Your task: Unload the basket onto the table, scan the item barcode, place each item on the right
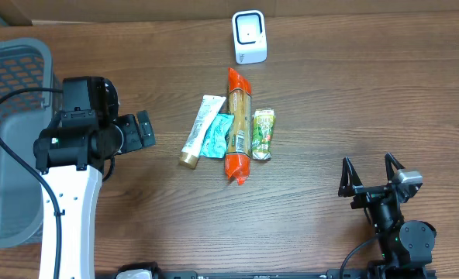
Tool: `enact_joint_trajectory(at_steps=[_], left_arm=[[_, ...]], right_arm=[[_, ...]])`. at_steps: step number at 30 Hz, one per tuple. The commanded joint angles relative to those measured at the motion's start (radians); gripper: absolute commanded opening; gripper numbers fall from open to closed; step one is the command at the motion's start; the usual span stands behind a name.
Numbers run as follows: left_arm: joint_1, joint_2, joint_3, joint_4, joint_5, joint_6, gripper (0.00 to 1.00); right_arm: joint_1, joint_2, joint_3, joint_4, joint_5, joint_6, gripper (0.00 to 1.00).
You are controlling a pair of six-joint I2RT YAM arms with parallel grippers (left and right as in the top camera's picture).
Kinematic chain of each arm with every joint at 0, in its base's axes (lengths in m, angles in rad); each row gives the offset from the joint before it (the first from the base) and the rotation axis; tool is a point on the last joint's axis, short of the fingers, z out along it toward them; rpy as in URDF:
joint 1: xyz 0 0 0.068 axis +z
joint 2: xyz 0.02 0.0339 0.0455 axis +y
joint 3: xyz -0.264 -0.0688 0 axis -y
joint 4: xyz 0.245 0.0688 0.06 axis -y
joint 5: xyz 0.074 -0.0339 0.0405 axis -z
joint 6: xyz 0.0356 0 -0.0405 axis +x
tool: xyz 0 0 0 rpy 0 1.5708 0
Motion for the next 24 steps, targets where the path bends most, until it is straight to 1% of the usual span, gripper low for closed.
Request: enact_joint_trajectory(at_steps=[1, 17, 20, 24], left_arm=[[0.002, -0.008, -0.005, 0.000, 0.005, 0.022, 1.00], [0.002, -0.008, -0.005, 0.000, 0.005, 0.022, 0.99], [0.002, -0.008, -0.005, 0.000, 0.005, 0.022, 0.99], [0.002, -0.008, -0.005, 0.000, 0.004, 0.022, 1.00]], right_arm=[[0.005, -0.011, -0.011, 0.005, 0.013, 0.004, 1.00], [0.005, -0.011, -0.011, 0.007, 0.013, 0.004, 1.00], [0.005, -0.011, -0.010, 0.055, -0.049, 0.006, 1.00], [0.003, 0.015, 0.044, -0.007, -0.074, 0.007, 1.00]])
